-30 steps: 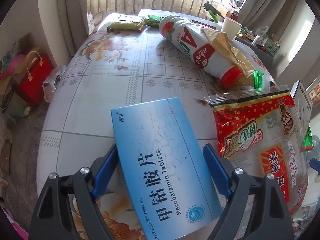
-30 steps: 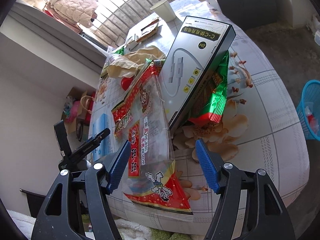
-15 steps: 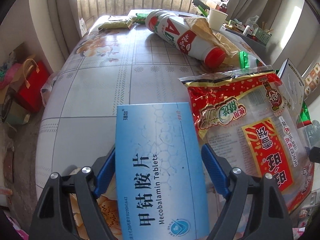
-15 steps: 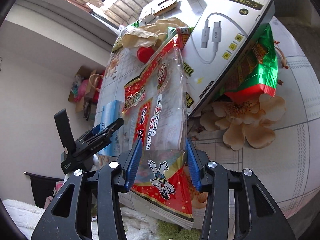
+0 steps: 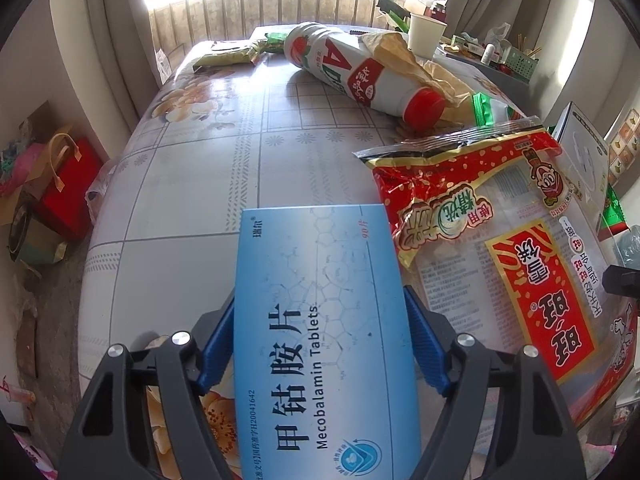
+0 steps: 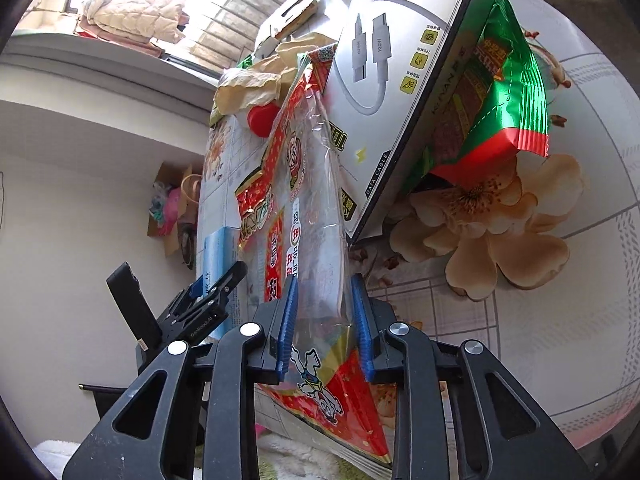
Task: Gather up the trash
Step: 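Grasp the blue Mecobalamin box with the left tool while the right tool grasps the red snack bag, then carry the Mecobalamin box with the left tool while the right tool carries the red bag to the basket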
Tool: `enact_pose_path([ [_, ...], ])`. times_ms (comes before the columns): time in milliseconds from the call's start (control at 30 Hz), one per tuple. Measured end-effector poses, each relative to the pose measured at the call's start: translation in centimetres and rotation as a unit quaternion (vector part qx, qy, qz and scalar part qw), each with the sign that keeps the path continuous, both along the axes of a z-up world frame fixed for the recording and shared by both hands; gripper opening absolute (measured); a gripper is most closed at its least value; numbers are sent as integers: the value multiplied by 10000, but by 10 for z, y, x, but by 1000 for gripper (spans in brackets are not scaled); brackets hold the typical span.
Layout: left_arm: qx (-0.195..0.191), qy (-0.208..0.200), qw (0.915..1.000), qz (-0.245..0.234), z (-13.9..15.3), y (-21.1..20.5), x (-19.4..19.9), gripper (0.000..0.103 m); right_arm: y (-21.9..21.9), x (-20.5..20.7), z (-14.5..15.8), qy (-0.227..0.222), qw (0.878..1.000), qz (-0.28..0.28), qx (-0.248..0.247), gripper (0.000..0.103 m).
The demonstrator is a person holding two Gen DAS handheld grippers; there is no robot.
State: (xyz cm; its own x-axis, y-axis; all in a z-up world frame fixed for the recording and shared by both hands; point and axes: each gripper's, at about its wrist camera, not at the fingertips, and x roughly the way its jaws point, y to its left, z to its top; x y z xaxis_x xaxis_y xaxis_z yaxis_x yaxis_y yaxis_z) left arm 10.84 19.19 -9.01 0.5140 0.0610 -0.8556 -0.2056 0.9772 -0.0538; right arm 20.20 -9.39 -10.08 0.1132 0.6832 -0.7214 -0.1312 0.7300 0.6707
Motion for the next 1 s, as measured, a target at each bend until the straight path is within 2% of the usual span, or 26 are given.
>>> enact_pose_path([
  [100, -40, 2, 10000, 21, 1, 2, -1, 72, -4, -3, 3, -51, 10000, -32, 79, 10],
  [233, -136, -17, 9999, 74, 2, 4, -2, 72, -2, -7, 10, -199, 9998, 31, 94, 7],
  [533, -305, -90, 9994, 160, 8, 10, -6, 71, 4, -12, 27, -538, 9984, 105, 151, 5],
  [1000, -283, -481, 9981, 275, 42, 19, -17, 71, -9, -11, 46, -983, 9949, -115, 180, 3],
])
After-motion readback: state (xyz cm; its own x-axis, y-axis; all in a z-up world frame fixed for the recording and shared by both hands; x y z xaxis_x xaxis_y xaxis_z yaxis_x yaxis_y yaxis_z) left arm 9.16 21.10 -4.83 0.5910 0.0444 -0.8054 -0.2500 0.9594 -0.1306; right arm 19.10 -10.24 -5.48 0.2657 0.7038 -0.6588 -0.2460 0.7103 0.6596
